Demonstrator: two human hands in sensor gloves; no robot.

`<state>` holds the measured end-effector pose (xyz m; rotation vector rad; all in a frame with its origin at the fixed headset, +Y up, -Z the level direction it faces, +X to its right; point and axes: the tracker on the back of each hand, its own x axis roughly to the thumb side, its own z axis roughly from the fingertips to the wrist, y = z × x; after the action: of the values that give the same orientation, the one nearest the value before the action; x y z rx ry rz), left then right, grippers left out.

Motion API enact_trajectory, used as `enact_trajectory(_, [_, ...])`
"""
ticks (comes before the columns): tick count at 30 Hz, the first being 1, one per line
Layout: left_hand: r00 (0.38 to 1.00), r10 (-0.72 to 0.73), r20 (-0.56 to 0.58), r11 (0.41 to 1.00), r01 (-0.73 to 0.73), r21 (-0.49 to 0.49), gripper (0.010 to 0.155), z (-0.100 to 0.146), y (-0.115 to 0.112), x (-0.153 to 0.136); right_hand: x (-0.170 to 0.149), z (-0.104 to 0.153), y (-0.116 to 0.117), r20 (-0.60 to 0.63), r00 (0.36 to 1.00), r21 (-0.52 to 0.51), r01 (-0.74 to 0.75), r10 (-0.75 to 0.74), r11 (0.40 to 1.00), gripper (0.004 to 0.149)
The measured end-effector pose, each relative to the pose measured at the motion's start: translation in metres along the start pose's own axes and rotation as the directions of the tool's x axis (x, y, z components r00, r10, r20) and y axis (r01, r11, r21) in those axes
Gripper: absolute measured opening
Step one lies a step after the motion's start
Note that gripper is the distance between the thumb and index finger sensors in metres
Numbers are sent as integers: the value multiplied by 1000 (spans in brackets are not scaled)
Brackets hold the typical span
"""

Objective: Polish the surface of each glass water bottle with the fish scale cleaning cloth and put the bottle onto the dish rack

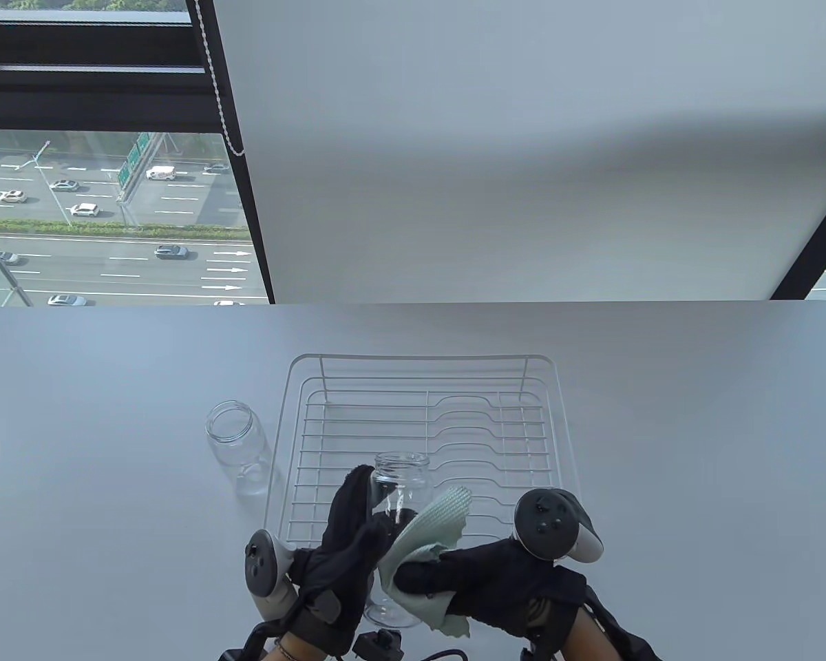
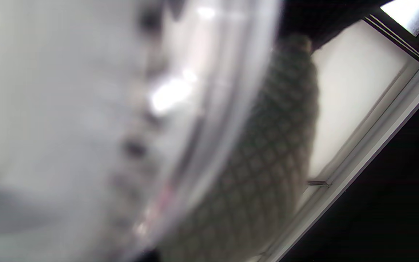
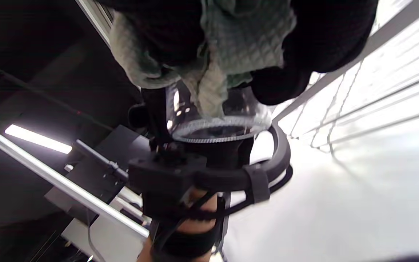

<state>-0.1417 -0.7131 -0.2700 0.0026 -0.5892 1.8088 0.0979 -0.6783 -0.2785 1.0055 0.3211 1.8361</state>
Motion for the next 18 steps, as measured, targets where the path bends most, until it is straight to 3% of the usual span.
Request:
enact_trajectory(1, [1000,1,-8,1000,-2,-14,88,0,-1,0,0,3,-3,5,1000,-112,-10,11,994,55])
enact_trajectory(2, [1000,18,-9,999,-18,-37,89,0,-3,-1,-2,7,-6,5,1000,-287,0,1,958,56])
enact_trajectory(3, [1000,23,-11,999,-23,-43,90,0,-3,-1,-2,7,-6,9,1000,-314,11,-8,949,56])
enact_trajectory(6, [999,43,19,999,-44,25,89,1,-1,-1,-4,2,-2,-4,996,-23,90,-90,996,55])
enact_trajectory(7, [998,48,26,998,-50,45,89,0,2,0,-6,-2,4,-27,994,136,108,-105,985,54])
enact_trajectory(9, [998,52,39,997,-54,59,90,0,4,0,-6,-5,11,-73,990,241,136,-122,961,53])
enact_trajectory(11, [1000,16,20,999,-16,38,89,1,5,0,-6,-8,12,-65,993,261,113,-99,959,52])
enact_trajectory(13, [999,29,23,998,-30,61,89,1,5,-1,-5,-6,7,-37,997,177,71,-65,982,52])
enact_trajectory(16, [998,62,8,996,-62,61,91,2,3,-2,-4,4,-4,0,1000,-191,24,-24,981,56])
enact_trajectory(17, [998,69,10,996,-69,57,91,2,2,-2,-5,5,-4,-3,999,-260,41,-44,965,56])
enact_trajectory(18, [999,49,17,997,-49,51,91,2,1,-2,-5,4,-4,19,998,-240,62,-59,969,56])
